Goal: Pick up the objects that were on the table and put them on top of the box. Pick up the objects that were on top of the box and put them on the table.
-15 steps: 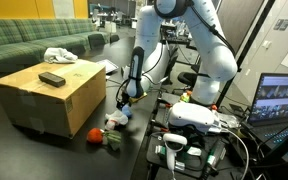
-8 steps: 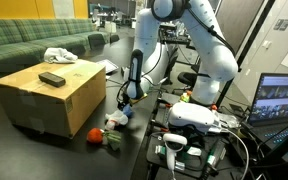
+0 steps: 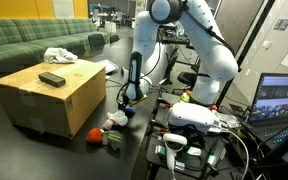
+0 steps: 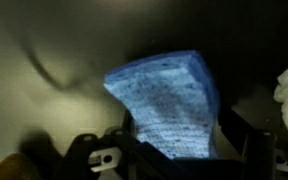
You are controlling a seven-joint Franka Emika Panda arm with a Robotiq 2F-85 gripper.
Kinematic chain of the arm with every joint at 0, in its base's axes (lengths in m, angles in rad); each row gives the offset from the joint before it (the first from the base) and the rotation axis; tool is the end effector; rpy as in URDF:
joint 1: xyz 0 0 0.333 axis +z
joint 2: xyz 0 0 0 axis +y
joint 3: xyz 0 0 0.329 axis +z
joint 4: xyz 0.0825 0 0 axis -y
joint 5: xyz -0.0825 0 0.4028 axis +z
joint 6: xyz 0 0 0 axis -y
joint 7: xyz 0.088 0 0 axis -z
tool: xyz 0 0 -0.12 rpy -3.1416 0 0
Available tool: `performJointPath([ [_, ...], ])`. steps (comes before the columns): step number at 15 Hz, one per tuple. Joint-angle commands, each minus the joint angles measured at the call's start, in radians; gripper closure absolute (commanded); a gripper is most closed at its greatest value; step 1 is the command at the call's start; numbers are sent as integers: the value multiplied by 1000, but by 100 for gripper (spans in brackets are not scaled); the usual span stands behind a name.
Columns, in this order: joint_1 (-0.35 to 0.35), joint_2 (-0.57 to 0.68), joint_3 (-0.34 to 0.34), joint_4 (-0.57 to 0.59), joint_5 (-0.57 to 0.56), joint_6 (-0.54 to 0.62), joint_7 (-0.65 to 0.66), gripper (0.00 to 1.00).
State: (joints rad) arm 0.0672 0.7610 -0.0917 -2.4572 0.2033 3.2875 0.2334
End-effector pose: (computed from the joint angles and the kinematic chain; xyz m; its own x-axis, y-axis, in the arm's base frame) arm 0.4328 -0.0422 -0.0041 0.9044 -0.4147 0.1008 -0.4212 -0.9053 0.0550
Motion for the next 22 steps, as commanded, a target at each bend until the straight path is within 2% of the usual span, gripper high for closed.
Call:
performJointPath([
  [1, 12, 10, 0, 15, 21, 12, 8, 42],
  [3, 11, 5, 6, 17, 20, 10, 7, 58],
  [7, 15, 5, 3, 17, 20, 6, 7, 69],
  [10, 11, -16, 2, 10, 13, -7, -2, 98],
  [12, 8, -42, 1, -2, 5, -18, -12, 100],
  [13, 6, -53, 1, -7, 2, -24, -16, 96],
  [16, -8, -121, 5, -31, -20, -71, -45, 98],
  [18, -31, -200, 16, -53, -43, -132, -78, 97],
  [22, -13, -373, -16, -77, -84, -266, -107, 97],
])
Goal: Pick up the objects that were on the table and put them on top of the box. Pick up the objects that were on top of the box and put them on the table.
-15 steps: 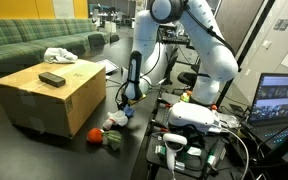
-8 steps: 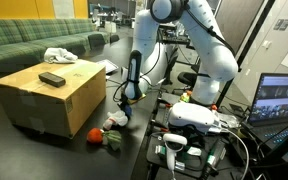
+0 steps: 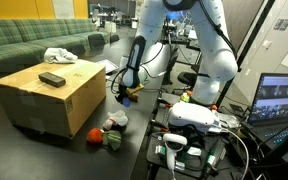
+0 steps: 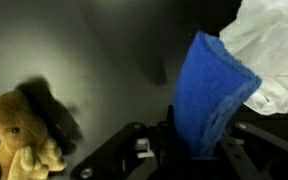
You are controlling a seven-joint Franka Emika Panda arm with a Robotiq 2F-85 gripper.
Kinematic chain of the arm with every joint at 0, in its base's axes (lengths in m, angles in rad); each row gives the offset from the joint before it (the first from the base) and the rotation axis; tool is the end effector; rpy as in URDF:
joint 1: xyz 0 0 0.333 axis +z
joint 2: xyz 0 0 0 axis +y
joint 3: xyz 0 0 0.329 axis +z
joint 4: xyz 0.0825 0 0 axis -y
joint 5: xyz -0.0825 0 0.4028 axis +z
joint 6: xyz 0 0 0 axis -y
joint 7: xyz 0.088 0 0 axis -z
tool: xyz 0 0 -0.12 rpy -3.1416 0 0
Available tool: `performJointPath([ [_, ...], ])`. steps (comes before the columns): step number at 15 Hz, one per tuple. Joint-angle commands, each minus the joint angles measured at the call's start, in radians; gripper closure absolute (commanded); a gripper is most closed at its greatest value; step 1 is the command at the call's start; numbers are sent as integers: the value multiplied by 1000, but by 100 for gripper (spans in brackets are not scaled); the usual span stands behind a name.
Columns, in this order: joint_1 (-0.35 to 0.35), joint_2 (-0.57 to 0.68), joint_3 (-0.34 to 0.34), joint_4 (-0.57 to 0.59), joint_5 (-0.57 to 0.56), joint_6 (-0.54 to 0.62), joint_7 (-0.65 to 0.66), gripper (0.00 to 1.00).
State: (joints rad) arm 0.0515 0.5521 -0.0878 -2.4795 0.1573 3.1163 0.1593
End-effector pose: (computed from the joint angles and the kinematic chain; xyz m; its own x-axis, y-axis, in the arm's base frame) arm 0.4655 -0.0364 0.0680 0.9394 -0.3292 0.0953 -0.3319 -0.9432 0.0130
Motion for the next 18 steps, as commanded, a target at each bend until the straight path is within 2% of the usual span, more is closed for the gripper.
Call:
performJointPath([
  [1, 5, -207, -24, -55, -51, -129, -35, 97],
  [6, 39, -378, -43, -11, -145, -243, 22, 97],
  [9, 82, -410, -32, 52, -238, -256, 129, 97],
  [11, 113, -401, -20, 110, -302, -259, 223, 97],
  [12, 151, -383, -35, 141, -332, -253, 274, 97],
  [15, 201, -328, -43, 245, -403, -256, 367, 97],
  [18, 222, -249, -44, 344, -428, -248, 387, 97],
])
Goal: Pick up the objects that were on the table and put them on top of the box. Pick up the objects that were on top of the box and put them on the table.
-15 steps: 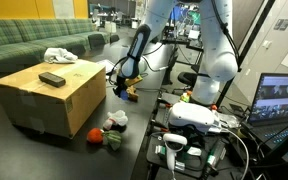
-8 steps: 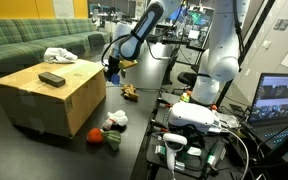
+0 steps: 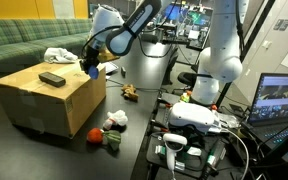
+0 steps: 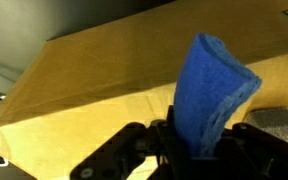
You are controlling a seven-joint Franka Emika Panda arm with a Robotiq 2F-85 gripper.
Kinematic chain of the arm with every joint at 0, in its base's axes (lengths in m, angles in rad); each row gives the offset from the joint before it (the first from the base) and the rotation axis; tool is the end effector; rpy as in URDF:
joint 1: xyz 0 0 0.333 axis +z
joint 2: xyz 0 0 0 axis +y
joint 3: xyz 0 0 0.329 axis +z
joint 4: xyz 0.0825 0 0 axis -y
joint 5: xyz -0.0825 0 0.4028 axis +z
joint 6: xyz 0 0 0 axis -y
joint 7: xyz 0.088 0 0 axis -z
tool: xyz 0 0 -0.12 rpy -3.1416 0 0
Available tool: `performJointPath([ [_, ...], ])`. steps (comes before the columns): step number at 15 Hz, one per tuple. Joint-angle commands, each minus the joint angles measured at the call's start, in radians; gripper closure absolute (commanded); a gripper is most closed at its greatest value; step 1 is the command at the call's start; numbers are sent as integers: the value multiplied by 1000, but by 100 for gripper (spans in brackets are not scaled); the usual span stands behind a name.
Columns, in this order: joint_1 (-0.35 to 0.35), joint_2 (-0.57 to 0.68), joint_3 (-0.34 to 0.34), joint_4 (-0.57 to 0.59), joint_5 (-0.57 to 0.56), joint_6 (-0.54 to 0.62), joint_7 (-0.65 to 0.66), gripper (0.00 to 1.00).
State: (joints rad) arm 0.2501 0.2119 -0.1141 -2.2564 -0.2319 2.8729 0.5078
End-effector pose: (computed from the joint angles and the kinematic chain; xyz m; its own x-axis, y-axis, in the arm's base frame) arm 0.5853 0.0931 0.2978 0.9014 -0.1469 0.4074 -0.1450 -0.9888 -0.0358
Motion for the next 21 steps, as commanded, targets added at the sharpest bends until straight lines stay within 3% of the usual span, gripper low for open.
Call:
performJointPath([
  [1, 18, 124, -7, 156, -23, -9, 20, 97],
  [9, 35, 344, -55, 391, 2, -23, -26, 97],
  [21, -6, 364, -43, 474, 30, -73, -100, 97],
])
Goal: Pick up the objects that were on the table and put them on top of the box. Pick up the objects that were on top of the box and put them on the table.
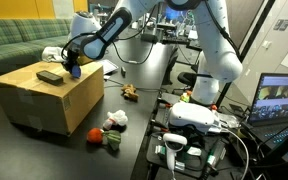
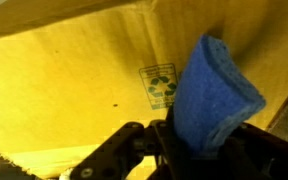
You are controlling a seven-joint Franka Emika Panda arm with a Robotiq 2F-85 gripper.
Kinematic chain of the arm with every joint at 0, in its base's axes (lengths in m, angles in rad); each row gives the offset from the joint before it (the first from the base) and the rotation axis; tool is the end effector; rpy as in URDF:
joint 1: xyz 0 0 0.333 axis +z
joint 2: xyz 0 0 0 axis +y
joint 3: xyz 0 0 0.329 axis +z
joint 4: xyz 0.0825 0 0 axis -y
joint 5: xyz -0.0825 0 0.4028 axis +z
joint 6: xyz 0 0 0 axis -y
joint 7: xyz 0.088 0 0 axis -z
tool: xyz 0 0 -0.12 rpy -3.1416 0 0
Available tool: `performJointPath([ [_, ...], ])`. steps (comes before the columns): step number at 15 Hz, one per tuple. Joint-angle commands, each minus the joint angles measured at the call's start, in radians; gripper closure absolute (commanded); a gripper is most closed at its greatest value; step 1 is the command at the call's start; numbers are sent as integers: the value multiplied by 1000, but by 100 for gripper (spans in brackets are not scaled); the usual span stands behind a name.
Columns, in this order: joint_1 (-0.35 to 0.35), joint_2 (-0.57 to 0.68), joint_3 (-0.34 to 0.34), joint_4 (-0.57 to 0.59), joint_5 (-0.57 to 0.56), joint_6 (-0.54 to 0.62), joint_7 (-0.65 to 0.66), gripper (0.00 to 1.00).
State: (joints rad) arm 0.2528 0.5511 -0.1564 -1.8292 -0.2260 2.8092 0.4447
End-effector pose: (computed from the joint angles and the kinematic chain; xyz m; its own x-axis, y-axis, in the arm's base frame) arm 0.7041 0.0888 0.2654 0.8894 -0.0869 0.4489 -0.1200 -0.9917 0.0458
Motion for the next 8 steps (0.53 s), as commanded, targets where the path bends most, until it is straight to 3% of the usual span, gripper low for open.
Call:
performJointPath([
  [1, -15, 28, 2, 51, 27, -9, -42, 97],
  [2, -20, 30, 4, 55, 32, -9, -44, 64],
  [4, -20, 24, 2, 54, 37, -3, -40, 56],
  [8, -17, 20, -9, 69, 34, 13, -33, 25],
])
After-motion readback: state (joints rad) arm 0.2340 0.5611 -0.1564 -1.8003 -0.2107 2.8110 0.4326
